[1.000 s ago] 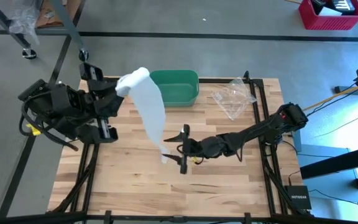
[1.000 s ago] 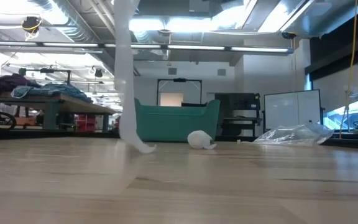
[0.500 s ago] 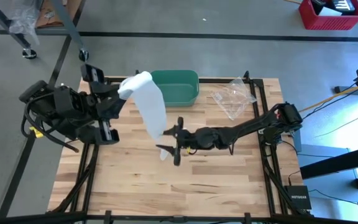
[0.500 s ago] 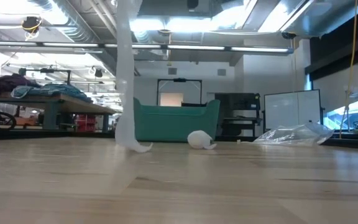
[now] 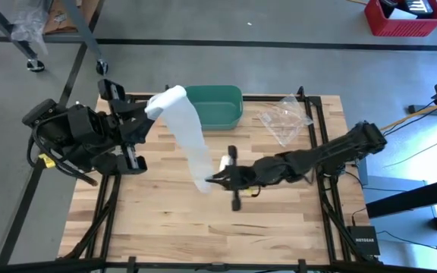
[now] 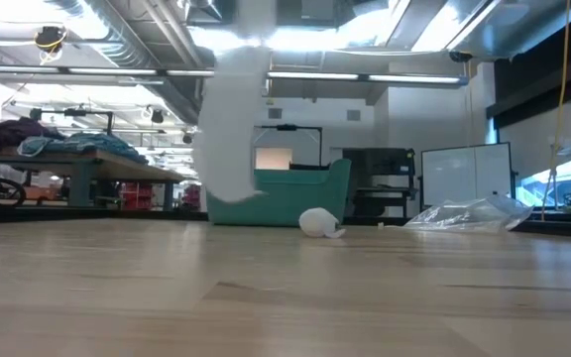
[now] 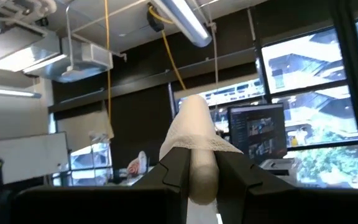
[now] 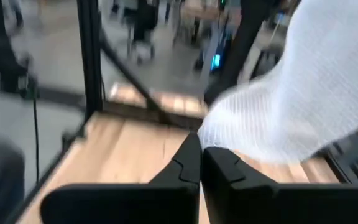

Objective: Roll bandage
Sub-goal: Roll the bottom white bandage

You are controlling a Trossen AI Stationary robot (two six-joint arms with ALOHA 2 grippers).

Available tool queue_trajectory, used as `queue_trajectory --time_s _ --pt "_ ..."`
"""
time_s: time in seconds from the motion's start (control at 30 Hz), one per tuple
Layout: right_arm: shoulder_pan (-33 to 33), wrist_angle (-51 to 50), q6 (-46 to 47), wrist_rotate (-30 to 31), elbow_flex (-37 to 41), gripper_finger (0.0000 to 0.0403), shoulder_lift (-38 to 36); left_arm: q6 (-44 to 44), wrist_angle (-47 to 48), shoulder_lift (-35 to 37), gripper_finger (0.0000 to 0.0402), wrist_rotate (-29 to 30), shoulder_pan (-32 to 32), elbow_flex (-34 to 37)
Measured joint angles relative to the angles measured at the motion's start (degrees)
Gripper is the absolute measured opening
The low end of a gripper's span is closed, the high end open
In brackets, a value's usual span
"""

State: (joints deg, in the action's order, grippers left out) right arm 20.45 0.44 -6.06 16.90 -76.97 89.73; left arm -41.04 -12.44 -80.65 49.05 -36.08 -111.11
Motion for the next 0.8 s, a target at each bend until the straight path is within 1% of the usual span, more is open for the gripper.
queue_trajectory --time_s 0.07,0.1,0.2,0.27,0.33,0.47,0.6,0.73,0.8 --pt "0.87 -9.95 1.09 0.22 -2.93 0.0008 -1.23 0.03 0.05 0.28 0.0045 0.97 -0.35 0.00" --pt "1.16 -12.91 1.52 0.38 -3.87 0.0010 -1.51 0.09 0.01 0.46 0.0045 0.99 -0.54 0.00" --pt "1.34 -15.47 1.94 0.27 -4.46 0.0010 -2.05 0.17 0.13 0.81 0.0045 1.10 -1.43 0.00" --pt "1.33 -15.80 2.13 0.07 -4.08 0.0005 -1.65 0.29 1.41 1.05 0.0045 1.11 -2.01 0.00" --pt "0.97 -15.68 2.34 1.79 -3.01 0.0005 -1.28 0.37 4.09 1.44 0.0045 1.62 -2.59 0.00" --pt "0.02 -10.08 2.41 4.53 -0.04 0.0013 -1.37 0.09 7.53 2.30 0.0045 5.24 -3.32 0.00" --pt "-1.18 -10.11 2.62 4.73 0.97 0.0015 -1.33 1.64 11.28 3.24 0.0045 7.36 -3.88 0.00" --pt "-1.84 -11.31 2.54 10.43 1.11 0.0014 -1.89 1.20 12.03 3.98 0.0045 8.48 -6.16 -0.03" --pt "-2.35 -10.94 2.45 10.58 1.04 0.0008 -2.27 -1.27 11.89 4.26 0.0045 7.82 -7.59 -1.20"
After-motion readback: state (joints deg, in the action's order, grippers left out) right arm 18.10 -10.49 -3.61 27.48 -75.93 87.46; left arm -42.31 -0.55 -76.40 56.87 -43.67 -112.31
